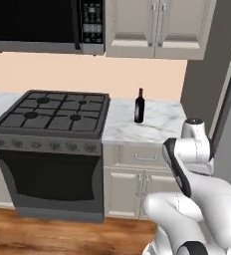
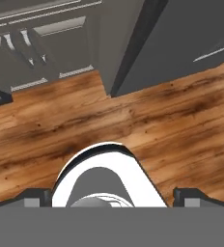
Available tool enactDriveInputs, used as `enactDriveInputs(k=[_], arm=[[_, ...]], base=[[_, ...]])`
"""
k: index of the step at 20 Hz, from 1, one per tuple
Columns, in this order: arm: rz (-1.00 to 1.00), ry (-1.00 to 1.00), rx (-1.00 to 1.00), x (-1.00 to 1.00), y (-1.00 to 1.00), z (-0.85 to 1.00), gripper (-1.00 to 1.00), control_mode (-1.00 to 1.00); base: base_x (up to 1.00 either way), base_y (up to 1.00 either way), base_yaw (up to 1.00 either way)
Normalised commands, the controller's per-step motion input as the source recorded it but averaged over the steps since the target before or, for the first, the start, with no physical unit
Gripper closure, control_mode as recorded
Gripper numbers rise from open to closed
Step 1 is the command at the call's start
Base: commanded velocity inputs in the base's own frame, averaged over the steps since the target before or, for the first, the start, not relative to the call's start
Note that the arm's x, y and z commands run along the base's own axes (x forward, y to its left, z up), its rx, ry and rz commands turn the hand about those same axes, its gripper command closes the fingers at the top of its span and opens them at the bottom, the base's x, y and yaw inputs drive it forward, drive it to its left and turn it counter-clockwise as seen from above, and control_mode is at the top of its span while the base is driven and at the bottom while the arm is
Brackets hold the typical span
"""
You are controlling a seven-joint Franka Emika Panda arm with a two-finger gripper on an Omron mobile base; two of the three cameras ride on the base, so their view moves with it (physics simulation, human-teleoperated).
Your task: Place the drinks on the dining counter in a tight cluster.
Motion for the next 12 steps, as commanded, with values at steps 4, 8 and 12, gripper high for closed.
enactDriveInputs(k=[4, 8, 12], arm=[[0.00, 0.00, 0.00, 0.00, 0.00, 0.00, -1.00, 1.00], [0.00, 0.00, 0.00, 0.00, 0.00, 0.00, -1.00, 1.00], [0.00, 0.00, 0.00, 0.00, 0.00, 0.00, -1.00, 1.00]], base=[[0.86, 0.37, -0.13], [0.93, 0.25, 0.00], [0.83, 0.12, -0.10]])
